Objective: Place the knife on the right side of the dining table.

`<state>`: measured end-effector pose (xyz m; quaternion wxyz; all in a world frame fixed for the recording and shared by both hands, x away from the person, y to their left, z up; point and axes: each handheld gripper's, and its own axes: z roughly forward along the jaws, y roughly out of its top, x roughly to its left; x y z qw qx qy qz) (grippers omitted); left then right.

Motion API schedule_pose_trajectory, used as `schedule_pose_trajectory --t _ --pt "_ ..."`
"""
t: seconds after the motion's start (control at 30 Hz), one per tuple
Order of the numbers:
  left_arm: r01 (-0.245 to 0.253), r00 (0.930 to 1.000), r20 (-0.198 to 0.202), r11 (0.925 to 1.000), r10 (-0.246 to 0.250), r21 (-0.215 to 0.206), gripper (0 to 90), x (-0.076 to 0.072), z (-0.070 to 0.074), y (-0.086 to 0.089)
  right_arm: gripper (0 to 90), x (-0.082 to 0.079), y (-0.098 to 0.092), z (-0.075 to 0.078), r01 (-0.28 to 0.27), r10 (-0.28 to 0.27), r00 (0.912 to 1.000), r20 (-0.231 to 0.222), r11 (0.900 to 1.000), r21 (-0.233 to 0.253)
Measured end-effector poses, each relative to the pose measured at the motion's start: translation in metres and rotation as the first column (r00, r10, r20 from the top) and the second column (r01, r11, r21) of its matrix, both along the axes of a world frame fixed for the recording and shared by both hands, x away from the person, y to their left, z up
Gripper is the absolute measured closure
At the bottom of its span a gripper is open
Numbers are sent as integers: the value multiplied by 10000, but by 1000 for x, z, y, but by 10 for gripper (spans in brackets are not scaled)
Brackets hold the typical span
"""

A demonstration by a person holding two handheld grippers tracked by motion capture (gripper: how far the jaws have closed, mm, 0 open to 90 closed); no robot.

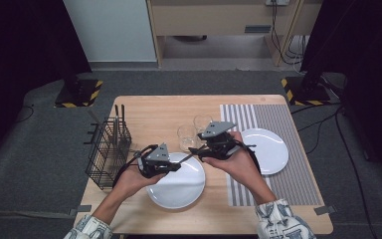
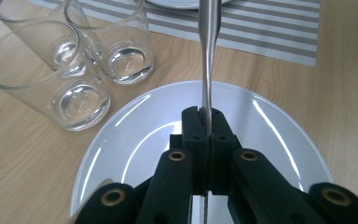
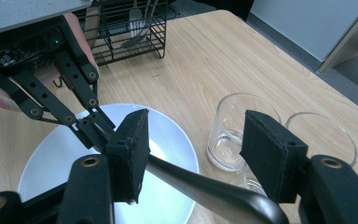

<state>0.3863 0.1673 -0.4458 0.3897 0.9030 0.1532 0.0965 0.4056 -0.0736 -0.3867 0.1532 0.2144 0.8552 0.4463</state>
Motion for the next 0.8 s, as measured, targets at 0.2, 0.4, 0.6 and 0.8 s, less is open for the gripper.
schedule_pose_trajectory --t 0.2,0.4,0.6,0.8 --pt "-2 10000 -27 10000 2 1 886 2 -1 -2 390 3 -3 -5 68 -68 10000 -3 10000 -33" --pt "87 9999 -138 10000 -86 21 886 2 -3 -5 392 4 -10 -14 187 -185 9996 -221 9998 119" --pt "99 10000 -10 9997 -99 201 886 0 -3 -11 408 7 -16 -19 68 -51 9992 -404 9991 426" --pt "49 10000 -69 9995 -47 301 886 2 -5 -10 481 4 -17 -9 11 0 9999 -157 9977 684"
